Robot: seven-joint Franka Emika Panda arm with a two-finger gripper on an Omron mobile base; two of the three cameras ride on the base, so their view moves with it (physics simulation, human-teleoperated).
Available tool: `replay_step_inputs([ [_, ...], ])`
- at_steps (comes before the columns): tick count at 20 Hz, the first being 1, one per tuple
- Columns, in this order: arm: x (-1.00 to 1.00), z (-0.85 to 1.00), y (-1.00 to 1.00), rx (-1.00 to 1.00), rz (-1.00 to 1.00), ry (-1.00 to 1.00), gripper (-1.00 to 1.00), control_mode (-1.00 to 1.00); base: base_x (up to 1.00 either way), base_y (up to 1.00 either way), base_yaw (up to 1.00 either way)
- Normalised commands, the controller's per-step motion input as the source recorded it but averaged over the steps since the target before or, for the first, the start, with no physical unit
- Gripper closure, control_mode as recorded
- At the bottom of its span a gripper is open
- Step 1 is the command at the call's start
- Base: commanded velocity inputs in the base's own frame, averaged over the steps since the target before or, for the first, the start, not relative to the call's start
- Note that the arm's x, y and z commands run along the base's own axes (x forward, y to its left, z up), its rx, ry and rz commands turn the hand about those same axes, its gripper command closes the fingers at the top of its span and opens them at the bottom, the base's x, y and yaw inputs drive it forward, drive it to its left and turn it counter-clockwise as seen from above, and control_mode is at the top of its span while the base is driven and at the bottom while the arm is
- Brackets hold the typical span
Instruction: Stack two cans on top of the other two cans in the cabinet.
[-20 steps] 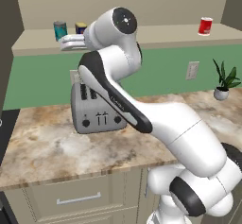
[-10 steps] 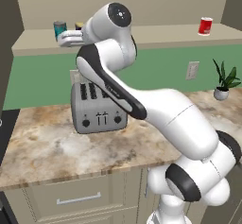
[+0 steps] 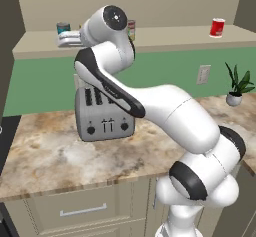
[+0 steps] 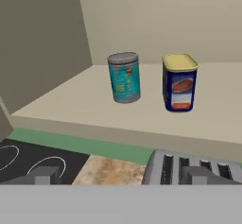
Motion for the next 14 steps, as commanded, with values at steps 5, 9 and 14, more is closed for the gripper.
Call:
replay_step_inputs([
  [5, 0.25, 0.00, 0.15, 0.00, -0.10, 0.00, -1.00, -1.00, 0.00, 0.00, 0.00],
  [9, 0.20, 0.00, 0.10, 0.00, -0.07, 0.00, -1.00, -1.00, 0.00, 0.00, 0.00],
  [14, 0.19, 0.00, 0.06, 0.00, -0.02, 0.00, -1.00, -1.00, 0.00, 0.00, 0.00],
])
